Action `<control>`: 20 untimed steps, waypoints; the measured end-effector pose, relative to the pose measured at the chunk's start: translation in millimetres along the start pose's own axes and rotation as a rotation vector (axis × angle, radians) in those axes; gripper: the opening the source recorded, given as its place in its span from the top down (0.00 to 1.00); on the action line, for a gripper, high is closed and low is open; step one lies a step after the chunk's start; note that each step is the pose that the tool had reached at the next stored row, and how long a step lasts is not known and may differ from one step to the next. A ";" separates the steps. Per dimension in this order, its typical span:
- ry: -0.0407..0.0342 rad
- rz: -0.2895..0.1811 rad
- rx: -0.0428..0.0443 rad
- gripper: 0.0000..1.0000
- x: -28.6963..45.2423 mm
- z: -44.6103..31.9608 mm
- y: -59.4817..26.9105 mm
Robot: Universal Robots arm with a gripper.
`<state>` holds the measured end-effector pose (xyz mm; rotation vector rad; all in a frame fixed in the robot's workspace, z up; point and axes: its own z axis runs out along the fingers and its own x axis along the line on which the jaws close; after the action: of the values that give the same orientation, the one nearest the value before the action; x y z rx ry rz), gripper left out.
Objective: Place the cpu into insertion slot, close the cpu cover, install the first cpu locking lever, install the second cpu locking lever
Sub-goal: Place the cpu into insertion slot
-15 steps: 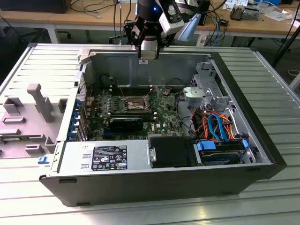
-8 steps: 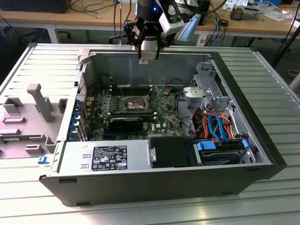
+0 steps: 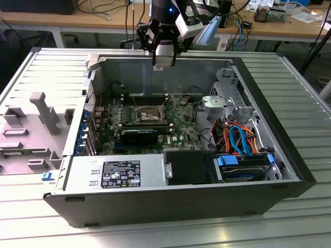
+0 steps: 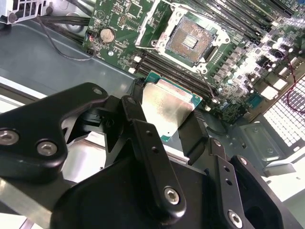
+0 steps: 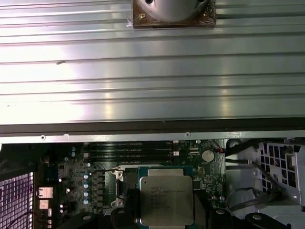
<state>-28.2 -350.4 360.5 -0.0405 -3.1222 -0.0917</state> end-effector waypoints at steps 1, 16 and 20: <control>0.0000 0.000 0.0012 0.45 0.0 0.0 0.0; -0.0006 0.000 0.0214 0.45 -0.1 1.4 -0.1; -0.0008 0.000 0.0265 0.45 -0.1 1.7 -0.1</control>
<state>-28.1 -350.4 358.7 -0.0408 -3.1235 -0.0503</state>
